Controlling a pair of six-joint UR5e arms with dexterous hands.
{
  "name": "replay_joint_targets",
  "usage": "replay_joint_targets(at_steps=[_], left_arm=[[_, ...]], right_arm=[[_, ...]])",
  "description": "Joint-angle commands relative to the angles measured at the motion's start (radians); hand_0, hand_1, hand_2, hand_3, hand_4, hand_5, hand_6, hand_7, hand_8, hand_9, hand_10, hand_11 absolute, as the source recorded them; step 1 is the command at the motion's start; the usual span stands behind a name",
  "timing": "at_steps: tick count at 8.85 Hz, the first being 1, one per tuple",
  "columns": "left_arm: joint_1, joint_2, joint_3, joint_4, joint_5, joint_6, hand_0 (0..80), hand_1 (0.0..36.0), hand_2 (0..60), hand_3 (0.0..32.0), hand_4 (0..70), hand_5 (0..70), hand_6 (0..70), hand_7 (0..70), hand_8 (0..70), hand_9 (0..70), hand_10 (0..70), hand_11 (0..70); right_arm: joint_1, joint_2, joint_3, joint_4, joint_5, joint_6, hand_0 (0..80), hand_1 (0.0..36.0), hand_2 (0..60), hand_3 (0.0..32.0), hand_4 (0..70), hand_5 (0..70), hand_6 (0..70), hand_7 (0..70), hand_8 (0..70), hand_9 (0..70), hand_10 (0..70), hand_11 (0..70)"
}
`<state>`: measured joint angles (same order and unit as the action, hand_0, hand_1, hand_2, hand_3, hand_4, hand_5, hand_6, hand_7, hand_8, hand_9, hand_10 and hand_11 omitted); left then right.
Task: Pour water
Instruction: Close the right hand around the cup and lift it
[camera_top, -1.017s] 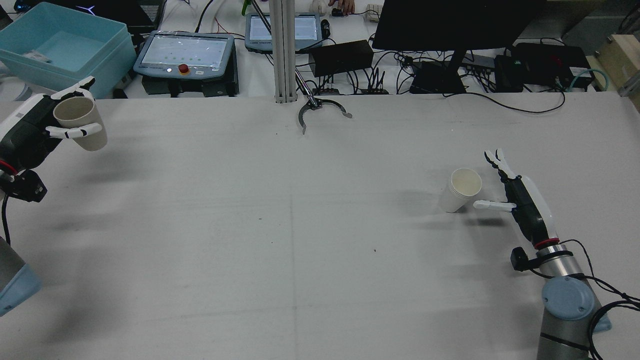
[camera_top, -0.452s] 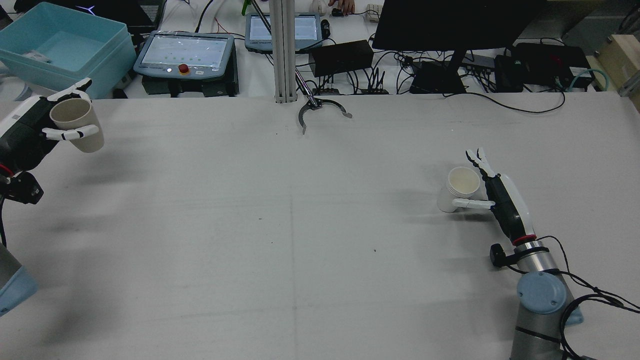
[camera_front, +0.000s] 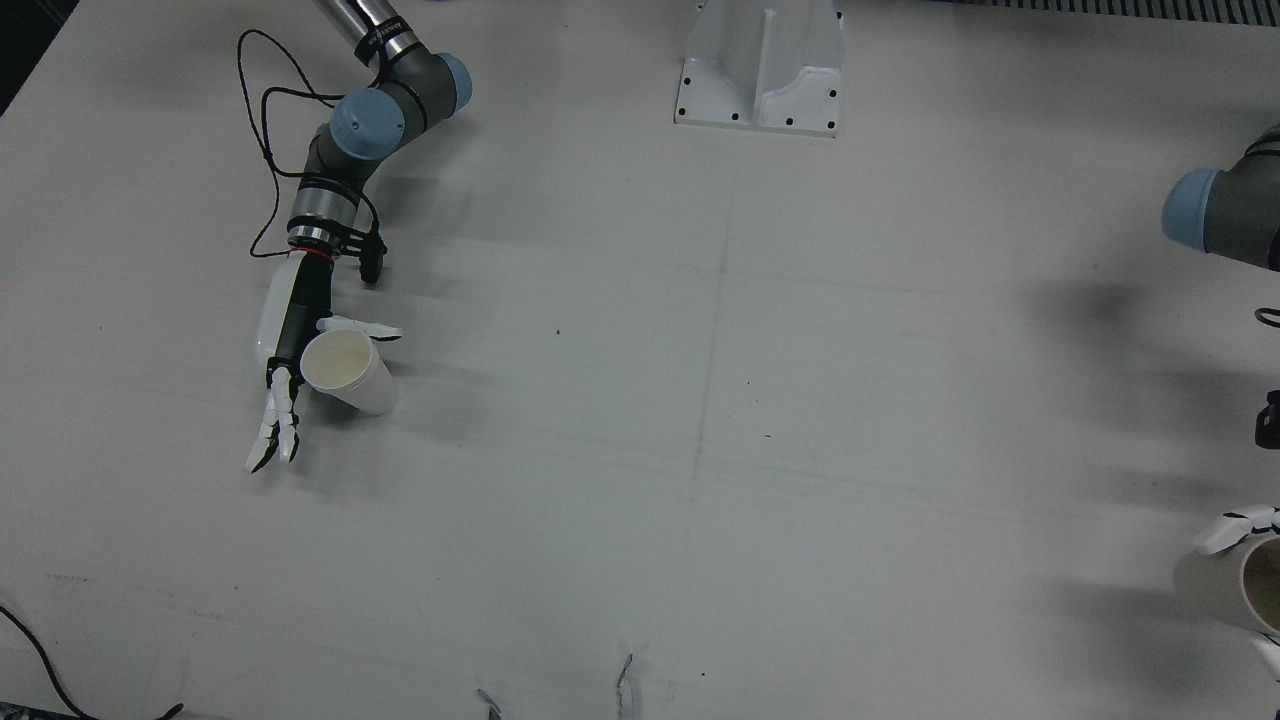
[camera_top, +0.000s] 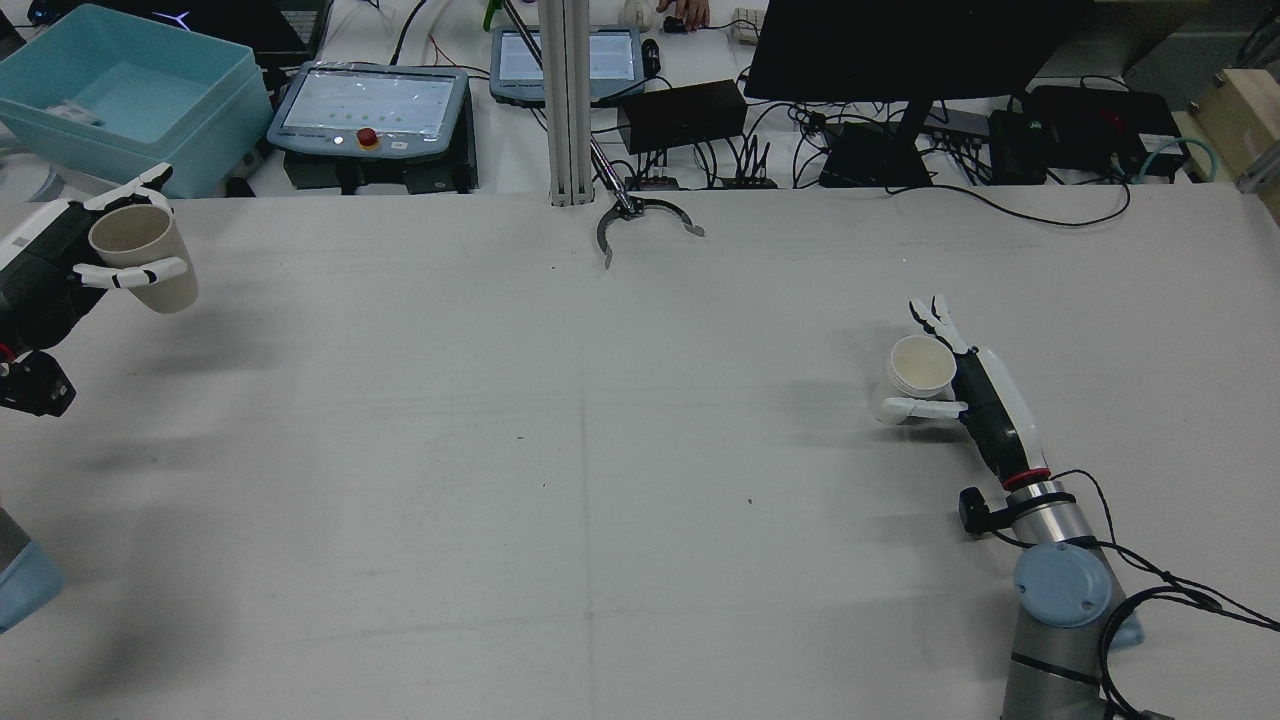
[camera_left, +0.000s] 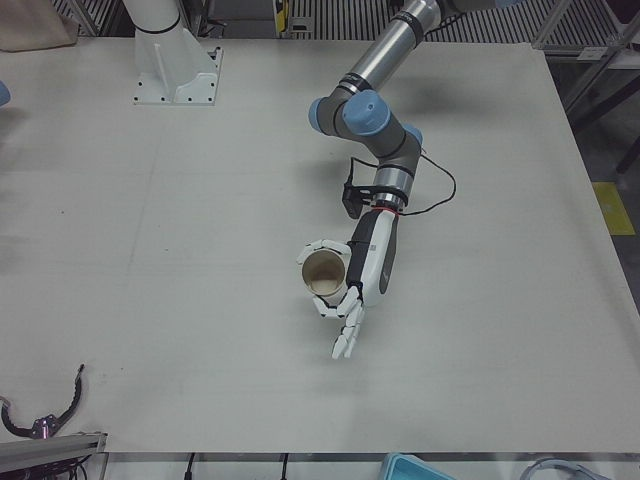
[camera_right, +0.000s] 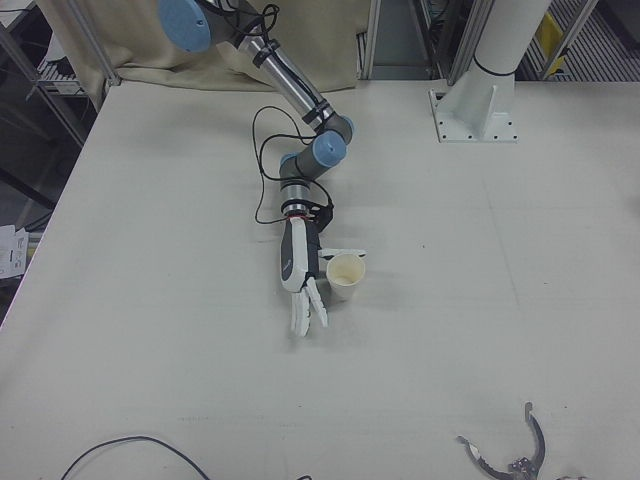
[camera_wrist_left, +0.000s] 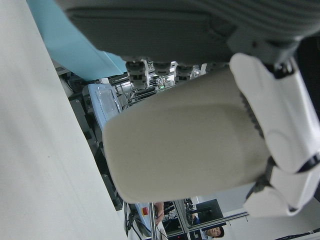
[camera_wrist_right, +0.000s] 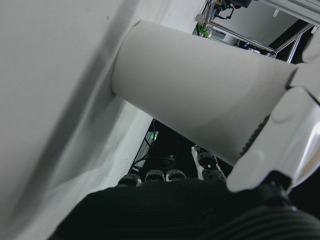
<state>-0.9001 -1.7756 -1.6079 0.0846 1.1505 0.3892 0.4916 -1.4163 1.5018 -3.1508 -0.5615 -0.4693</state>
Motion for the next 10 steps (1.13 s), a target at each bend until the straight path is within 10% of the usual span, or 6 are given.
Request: replay_joint_targets(at_steps=[1, 2, 3, 6, 8, 10], left_arm=[[0.0, 0.004, 0.0, -0.002, 0.0, 0.0, 38.8, 36.0, 60.0, 0.0, 29.2, 58.7, 4.2, 10.0, 2.1, 5.1, 6.4, 11.2], [0.0, 0.004, 0.0, -0.003, 0.0, 0.0, 38.9, 36.0, 60.0, 0.0, 29.1, 58.7, 4.2, 10.0, 2.1, 5.1, 6.4, 11.2], [0.0, 0.004, 0.002, -0.003, 0.0, 0.0, 39.0, 36.0, 60.0, 0.0, 29.1, 58.4, 4.2, 10.0, 2.1, 5.1, 6.3, 11.1], [0.0, 0.013, 0.0, -0.011, 0.0, 0.002, 39.2, 36.0, 60.0, 0.0, 28.8, 58.0, 4.1, 9.7, 2.1, 5.1, 6.5, 11.3], [0.012, 0.005, -0.01, -0.008, 0.012, 0.007, 39.6, 36.0, 60.0, 0.0, 28.8, 59.1, 4.1, 9.8, 2.2, 5.2, 6.5, 11.4], [0.029, -0.101, -0.006, 0.05, 0.04, 0.017, 41.1, 36.0, 60.0, 0.0, 30.5, 61.4, 4.8, 10.8, 2.1, 5.2, 6.7, 11.7]], right_arm=[[-0.007, 0.042, 0.001, 0.003, -0.001, 0.0, 43.1, 9.8, 8.0, 0.0, 3.4, 3.0, 1.0, 3.3, 2.2, 2.6, 1.7, 3.6], [-0.008, 0.062, 0.001, 0.003, -0.003, -0.006, 43.6, 9.2, 11.9, 0.0, 9.4, 19.3, 12.7, 27.6, 14.2, 24.0, 9.5, 14.6], [-0.01, 0.068, 0.001, 0.002, -0.003, -0.009, 41.8, 4.7, 15.1, 0.0, 18.7, 53.9, 40.4, 61.2, 47.2, 66.6, 21.8, 31.7], [-0.01, 0.066, 0.017, -0.002, -0.005, -0.008, 43.8, 6.0, 38.0, 0.0, 35.9, 70.0, 70.0, 70.0, 70.0, 70.0, 42.1, 58.5], [0.025, 0.065, 0.073, -0.008, -0.006, -0.011, 43.0, 10.5, 58.3, 0.0, 36.6, 70.0, 70.0, 70.0, 70.0, 70.0, 44.3, 61.9], [0.128, 0.062, 0.139, -0.008, -0.044, -0.064, 45.0, 12.4, 60.0, 0.0, 36.1, 70.0, 70.0, 70.0, 70.0, 70.0, 42.7, 59.7]])
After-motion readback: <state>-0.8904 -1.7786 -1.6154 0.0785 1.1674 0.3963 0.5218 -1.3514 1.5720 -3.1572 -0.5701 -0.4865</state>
